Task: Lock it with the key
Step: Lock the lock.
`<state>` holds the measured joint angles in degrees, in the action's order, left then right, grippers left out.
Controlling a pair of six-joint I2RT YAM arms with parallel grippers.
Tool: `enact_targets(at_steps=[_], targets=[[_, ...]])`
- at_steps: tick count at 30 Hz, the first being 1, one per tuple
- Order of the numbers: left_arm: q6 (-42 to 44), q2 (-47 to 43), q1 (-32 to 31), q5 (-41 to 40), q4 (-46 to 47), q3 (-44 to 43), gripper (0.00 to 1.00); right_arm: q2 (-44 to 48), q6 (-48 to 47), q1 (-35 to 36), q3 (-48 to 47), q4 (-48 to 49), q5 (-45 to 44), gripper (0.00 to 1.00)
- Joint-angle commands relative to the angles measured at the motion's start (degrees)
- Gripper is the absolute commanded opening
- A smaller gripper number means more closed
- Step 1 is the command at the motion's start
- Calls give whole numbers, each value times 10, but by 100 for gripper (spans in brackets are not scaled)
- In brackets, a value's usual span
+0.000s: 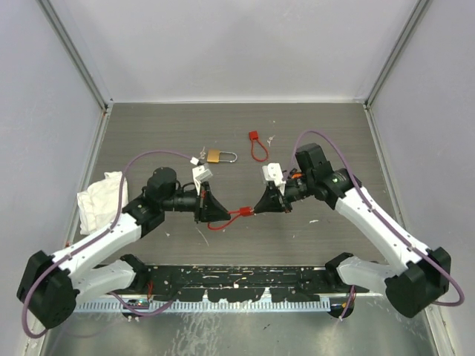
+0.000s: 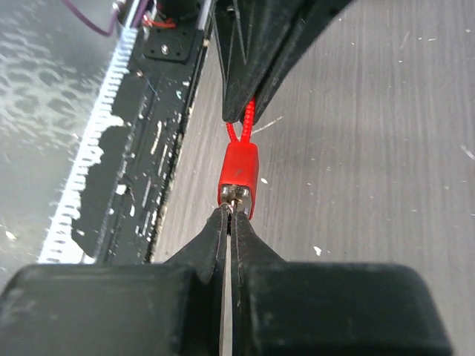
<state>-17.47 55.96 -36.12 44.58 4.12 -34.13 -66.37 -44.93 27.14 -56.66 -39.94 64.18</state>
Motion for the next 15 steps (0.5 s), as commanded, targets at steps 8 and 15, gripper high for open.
enact_targets(at_steps=[8, 15], targets=[[98, 27, -94, -117, -143, -57, 0, 37, 11, 51, -2, -49, -108, 1], [-62, 125, -29, 106, -55, -64, 0, 63, -113, 53, 6, -79, -89, 1]])
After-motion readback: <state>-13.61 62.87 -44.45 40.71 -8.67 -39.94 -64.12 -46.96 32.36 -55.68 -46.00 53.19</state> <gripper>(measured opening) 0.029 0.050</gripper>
